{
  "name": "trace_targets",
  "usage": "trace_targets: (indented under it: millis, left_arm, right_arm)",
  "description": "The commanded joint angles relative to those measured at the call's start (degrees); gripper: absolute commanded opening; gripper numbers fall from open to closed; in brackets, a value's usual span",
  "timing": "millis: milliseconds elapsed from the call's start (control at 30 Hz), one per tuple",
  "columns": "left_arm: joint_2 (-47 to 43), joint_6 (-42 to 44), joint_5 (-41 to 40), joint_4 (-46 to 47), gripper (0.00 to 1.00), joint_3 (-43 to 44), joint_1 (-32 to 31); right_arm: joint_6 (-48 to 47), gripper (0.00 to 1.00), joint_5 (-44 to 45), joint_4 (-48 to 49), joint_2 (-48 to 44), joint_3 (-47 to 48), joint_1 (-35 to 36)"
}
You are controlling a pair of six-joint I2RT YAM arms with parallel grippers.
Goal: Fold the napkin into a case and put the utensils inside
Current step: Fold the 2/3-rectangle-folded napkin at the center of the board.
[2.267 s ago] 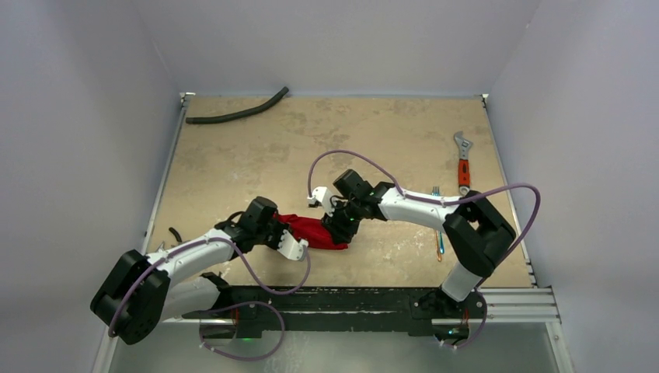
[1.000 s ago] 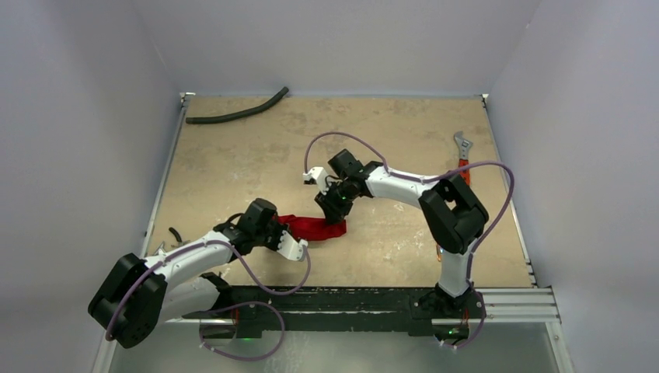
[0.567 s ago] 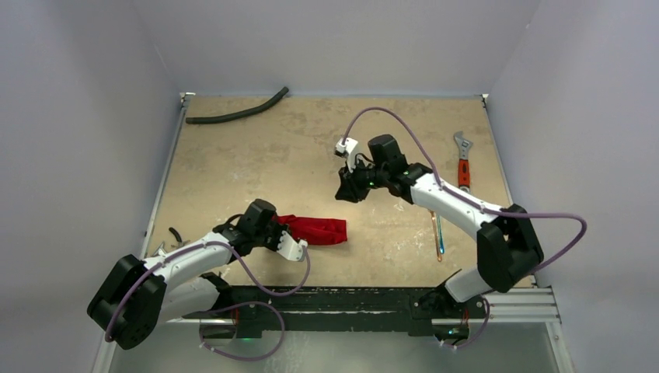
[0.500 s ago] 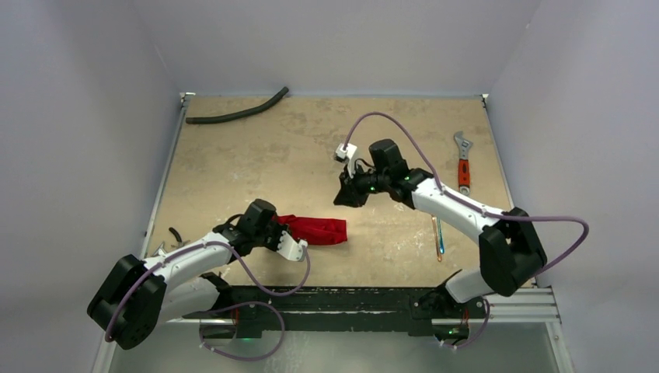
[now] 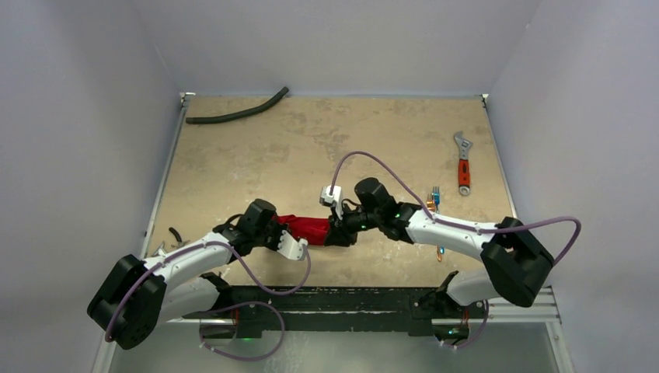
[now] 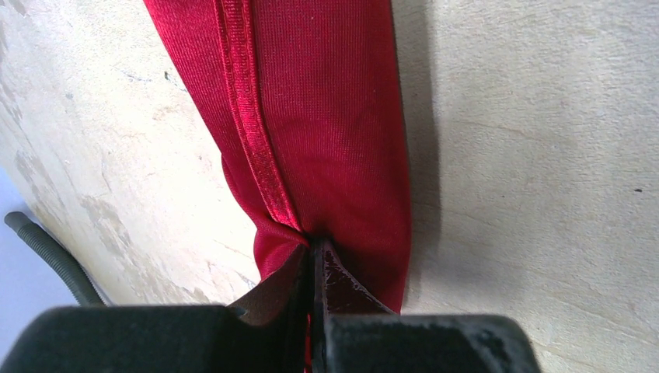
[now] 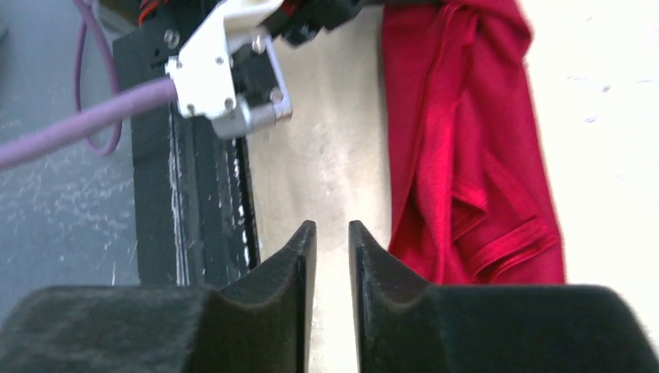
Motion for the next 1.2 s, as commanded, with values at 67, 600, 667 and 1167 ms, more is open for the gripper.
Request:
trace_targets:
  millis: [67,600,667,1167]
  left_arm:
    - [2.12,-3.69,1.93,-10.87,0.00,-2.93,0.05]
    - [2.05,-4.15,2.04,-10.53,0.00,-2.93,0.05]
    - [1.83,-4.19,1.96,-10.56,0.00,-3.06,0.02]
    - [0.60,-4.16,0.74,-9.78,0.00,-3.64,0.02]
  right_arm:
    - [2.44,0.09,0.68,12.19,-1.51,-2.52,0.76]
    - [-6.26,0.46,18.45,7.98,7.97,3.50,5.72]
    - [-6.56,0.45,18.37,6.68,10.32,5.26,5.73]
    - [-8.33,0.00,17.71,-0.83,16.85,13.43,5.63]
